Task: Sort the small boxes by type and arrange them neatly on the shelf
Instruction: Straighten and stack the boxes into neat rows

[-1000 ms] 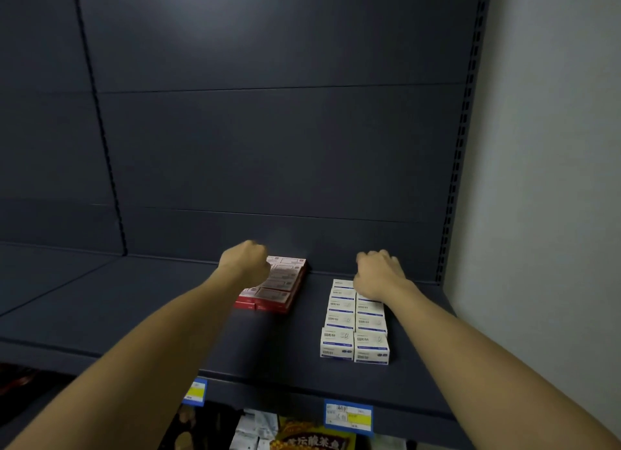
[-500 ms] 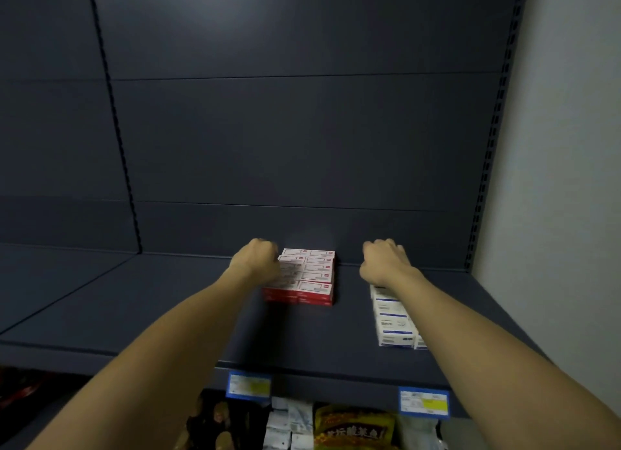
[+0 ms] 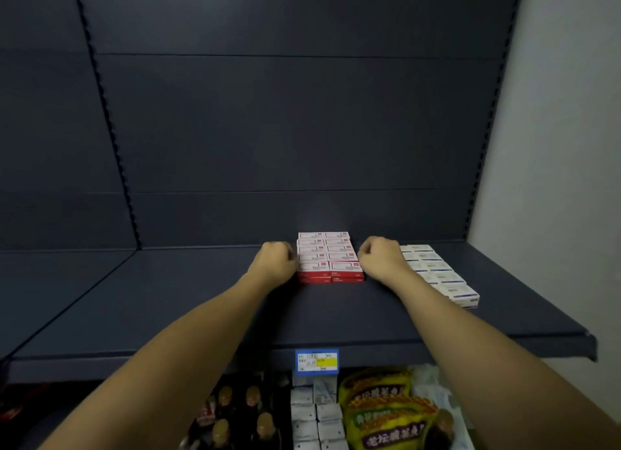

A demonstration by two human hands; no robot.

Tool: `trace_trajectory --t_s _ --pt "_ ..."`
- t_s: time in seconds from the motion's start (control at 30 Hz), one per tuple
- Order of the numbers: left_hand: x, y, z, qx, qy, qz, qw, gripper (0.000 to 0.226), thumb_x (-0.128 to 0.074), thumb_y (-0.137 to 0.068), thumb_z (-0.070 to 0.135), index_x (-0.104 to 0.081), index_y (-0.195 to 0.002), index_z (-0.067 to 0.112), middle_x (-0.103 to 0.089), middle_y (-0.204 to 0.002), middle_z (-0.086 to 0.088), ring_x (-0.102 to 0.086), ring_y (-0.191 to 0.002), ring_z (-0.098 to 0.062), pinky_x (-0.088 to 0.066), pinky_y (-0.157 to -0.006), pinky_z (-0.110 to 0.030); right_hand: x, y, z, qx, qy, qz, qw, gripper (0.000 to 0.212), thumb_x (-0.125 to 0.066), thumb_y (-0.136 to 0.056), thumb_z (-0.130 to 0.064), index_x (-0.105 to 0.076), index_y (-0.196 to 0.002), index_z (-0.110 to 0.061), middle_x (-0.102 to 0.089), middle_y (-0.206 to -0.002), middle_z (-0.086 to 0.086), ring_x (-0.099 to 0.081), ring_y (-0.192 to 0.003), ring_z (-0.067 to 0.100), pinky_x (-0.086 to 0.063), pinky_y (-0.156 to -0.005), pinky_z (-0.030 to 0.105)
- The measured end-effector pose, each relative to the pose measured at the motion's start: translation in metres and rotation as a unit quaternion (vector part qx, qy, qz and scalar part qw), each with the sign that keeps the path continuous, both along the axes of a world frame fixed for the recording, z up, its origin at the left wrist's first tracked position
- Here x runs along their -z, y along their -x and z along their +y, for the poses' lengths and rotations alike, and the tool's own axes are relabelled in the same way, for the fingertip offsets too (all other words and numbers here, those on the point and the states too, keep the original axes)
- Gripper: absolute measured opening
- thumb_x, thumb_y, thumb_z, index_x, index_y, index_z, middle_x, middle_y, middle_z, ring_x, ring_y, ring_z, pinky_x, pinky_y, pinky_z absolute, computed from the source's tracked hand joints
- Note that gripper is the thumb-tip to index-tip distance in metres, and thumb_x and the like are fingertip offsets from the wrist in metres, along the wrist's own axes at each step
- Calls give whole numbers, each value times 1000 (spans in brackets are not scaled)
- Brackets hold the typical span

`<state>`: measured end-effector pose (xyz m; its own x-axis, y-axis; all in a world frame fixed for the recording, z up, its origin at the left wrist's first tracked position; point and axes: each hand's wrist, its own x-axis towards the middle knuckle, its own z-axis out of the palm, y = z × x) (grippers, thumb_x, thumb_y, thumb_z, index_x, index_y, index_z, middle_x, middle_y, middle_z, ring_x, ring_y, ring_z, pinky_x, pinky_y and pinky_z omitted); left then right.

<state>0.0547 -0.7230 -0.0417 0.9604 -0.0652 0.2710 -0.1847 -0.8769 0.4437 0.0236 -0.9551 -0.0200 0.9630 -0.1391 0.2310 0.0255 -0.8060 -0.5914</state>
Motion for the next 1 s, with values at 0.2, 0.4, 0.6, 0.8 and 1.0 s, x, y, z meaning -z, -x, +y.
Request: trace_trajectory --t_s 0.2,0.4,0.6,0.8,1.0 --pt "13 13 -7 -45 103 9 994 21 -58 -96 22 -64 -80 10 -66 -86 -8 -62 -79 -24 -49 -70 -31 14 9 5 30 -84 60 994 27 -68 -85 -36 -70 -89 -10 -69 -93 6 -64 -90 27 -55 -88 38" --pt "16 14 -22 -91 214 29 972 22 -67 -96 27 -73 -94 6 -65 -89 -5 -59 -84 -15 -45 -78 -26 25 3 -2 40 -163 56 984 21 -75 -87 -33 -70 -90 -12 -67 -90 5 -63 -89 24 -51 -80 31" --pt "16 18 -29 -134 232 43 962 19 -71 -93 29 -75 -89 11 -71 -90 -8 -67 -89 -22 -53 -80 -30 29 1 2 54 -214 47 974 12 -78 -83 -26 -72 -81 -16 -73 -85 7 -68 -84 23 -44 -65 25" --pt "-1 20 -37 -188 230 85 951 18 -75 -86 26 -72 -87 8 -72 -86 -9 -71 -75 -23 -54 -56 -29 23 -4 4 78 -259 63 961 12 -78 -78 -20 -72 -76 -10 -74 -77 9 -72 -76 24 -53 -67 26" --pt "-6 24 -27 -193 212 101 953 20 -77 -83 26 -70 -87 8 -71 -87 -9 -71 -71 -23 -59 -60 -30 20 -2 11 97 -268 70 956 11 -77 -79 -14 -71 -79 -5 -72 -67 9 -69 -52 18 -60 -59 29"
